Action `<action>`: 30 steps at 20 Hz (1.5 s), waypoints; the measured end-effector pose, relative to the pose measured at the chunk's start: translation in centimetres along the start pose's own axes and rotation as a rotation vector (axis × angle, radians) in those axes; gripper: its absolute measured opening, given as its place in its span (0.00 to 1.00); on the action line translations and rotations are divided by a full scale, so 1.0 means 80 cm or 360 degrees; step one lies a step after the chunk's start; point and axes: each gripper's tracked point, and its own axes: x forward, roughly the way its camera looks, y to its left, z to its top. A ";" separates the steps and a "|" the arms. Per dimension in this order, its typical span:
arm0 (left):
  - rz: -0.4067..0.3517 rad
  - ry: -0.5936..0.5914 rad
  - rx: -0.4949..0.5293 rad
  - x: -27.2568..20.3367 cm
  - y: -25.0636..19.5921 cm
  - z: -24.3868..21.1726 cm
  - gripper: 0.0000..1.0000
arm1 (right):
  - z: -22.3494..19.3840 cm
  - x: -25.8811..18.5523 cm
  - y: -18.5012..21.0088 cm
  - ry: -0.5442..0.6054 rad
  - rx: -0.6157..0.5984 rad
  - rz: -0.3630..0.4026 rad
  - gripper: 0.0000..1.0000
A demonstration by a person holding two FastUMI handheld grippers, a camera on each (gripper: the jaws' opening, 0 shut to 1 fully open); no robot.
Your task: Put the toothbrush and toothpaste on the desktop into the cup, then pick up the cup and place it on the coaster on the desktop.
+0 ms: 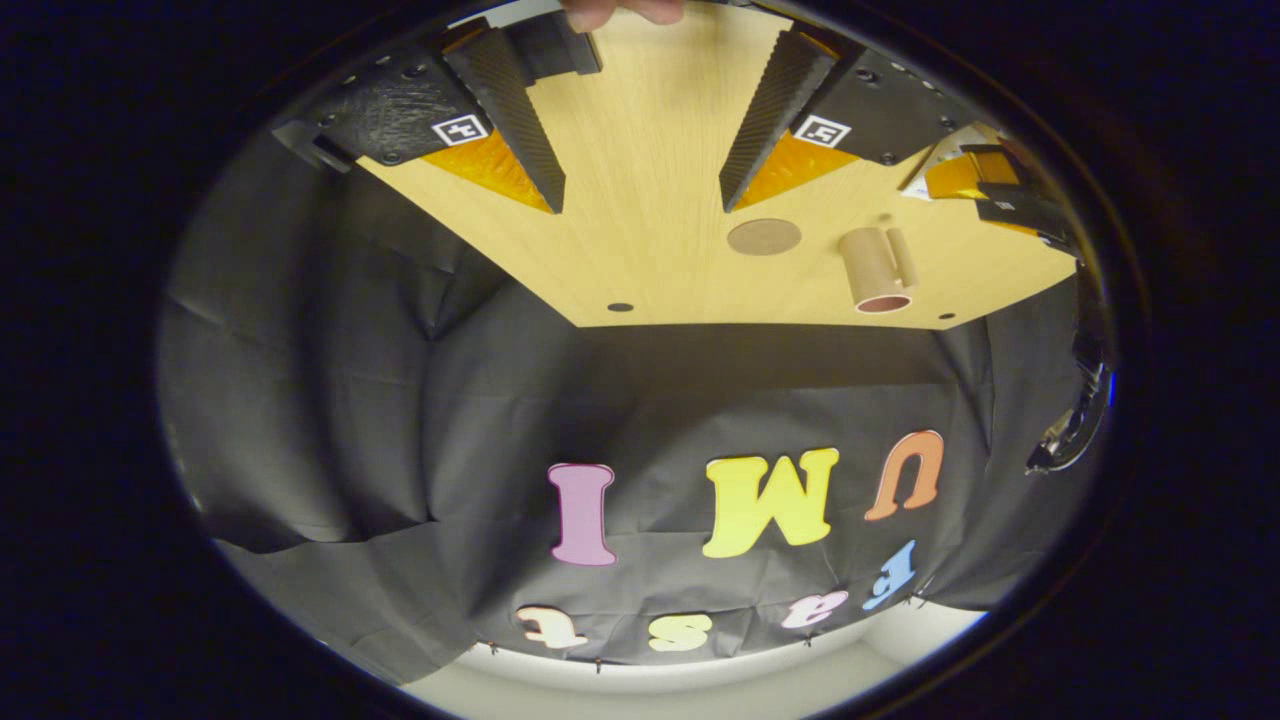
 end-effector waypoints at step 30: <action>0.0179 0.0293 -0.0067 0.017 0.019 -0.001 0.46 | -0.062 0.012 0.089 0.0362 -0.0061 0.0285 0.93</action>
